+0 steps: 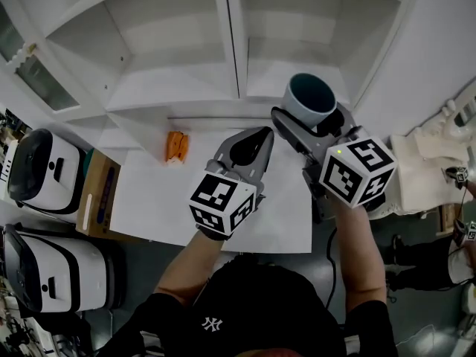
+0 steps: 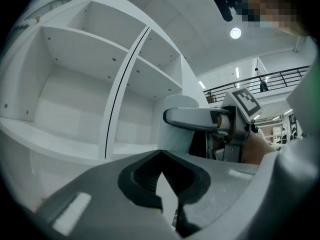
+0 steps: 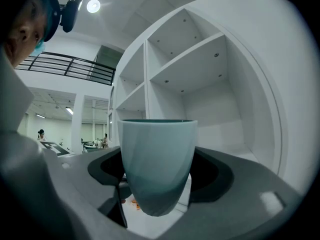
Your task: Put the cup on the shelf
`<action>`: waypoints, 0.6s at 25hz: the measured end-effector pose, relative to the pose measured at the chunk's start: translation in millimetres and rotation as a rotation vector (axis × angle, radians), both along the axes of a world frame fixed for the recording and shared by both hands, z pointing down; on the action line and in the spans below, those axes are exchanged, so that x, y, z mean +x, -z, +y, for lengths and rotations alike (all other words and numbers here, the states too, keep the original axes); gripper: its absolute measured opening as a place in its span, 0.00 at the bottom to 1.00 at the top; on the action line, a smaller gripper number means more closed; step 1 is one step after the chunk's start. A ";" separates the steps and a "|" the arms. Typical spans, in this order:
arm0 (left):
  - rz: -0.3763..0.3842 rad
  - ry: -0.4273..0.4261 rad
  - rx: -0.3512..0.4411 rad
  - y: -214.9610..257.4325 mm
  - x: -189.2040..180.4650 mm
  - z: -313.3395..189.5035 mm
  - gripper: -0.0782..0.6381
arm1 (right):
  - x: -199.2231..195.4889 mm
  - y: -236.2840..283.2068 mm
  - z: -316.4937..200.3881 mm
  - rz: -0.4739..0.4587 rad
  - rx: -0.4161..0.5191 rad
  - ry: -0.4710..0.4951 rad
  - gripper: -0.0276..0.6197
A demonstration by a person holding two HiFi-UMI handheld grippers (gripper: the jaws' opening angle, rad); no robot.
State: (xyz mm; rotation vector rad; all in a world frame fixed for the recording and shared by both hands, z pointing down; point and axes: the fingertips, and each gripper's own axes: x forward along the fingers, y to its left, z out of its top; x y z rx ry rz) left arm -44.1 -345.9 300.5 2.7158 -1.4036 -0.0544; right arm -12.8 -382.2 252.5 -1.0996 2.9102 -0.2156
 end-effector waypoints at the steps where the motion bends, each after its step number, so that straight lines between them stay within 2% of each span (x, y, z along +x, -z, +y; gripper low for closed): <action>1: 0.000 -0.004 0.002 1.3 -2.1 -5.9 0.11 | -3.4 1.4 -6.7 0.002 0.002 -0.003 0.65; 15: 0.017 -0.054 0.000 1.8 -18.9 -56.9 0.11 | -30.2 16.1 -97.3 0.081 0.019 -0.097 0.65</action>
